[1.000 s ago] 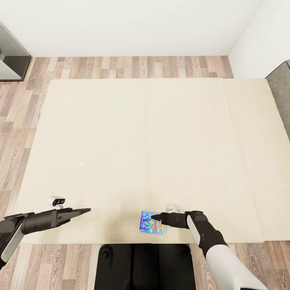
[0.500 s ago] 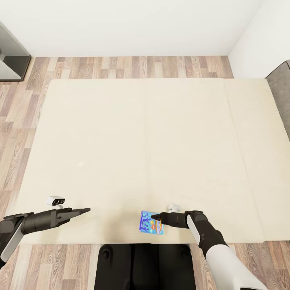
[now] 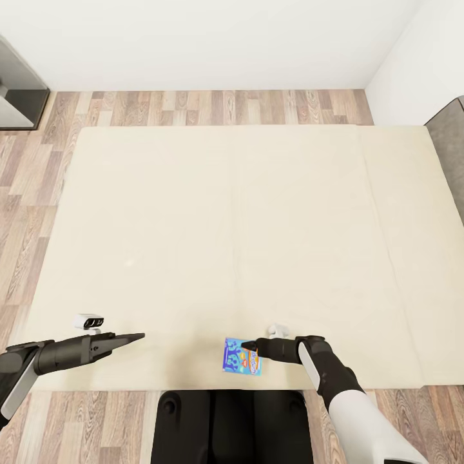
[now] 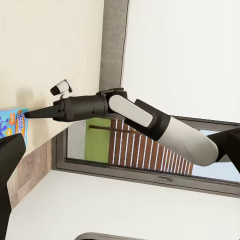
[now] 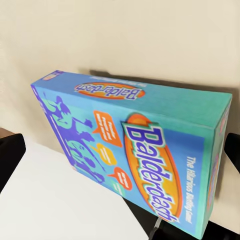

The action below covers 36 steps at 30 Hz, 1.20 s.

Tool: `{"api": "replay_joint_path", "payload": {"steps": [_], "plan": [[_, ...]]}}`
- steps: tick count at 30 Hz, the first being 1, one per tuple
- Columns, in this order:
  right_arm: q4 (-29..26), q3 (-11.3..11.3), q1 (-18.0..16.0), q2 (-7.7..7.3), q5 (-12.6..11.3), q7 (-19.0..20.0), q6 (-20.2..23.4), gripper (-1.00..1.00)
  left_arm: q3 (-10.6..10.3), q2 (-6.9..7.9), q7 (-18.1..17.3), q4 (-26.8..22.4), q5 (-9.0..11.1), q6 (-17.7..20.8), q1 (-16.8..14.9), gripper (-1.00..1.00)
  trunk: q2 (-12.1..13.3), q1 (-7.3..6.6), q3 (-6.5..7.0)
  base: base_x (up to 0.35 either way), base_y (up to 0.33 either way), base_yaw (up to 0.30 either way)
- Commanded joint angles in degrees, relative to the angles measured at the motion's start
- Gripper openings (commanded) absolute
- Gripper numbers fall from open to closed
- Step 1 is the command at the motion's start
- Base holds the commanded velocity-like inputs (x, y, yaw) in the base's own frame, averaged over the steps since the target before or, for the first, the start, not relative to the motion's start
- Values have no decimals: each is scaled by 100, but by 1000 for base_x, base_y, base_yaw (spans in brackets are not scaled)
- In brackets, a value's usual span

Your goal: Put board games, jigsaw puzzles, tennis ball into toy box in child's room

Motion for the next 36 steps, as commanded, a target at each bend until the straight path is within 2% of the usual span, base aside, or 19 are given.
{"api": "replay_joint_path", "payload": {"steps": [1,36], "plan": [[-6,-36,-2,8,-1,18,47,100,-3,2,-19,-1,2,61,-1,100,-9,3,-6,0,0,0],[61,-19,-3,8,25,18,-3,100,-2,2,-19,-1,2,61,-1,100,-9,3,-6,0,0,0]]}}
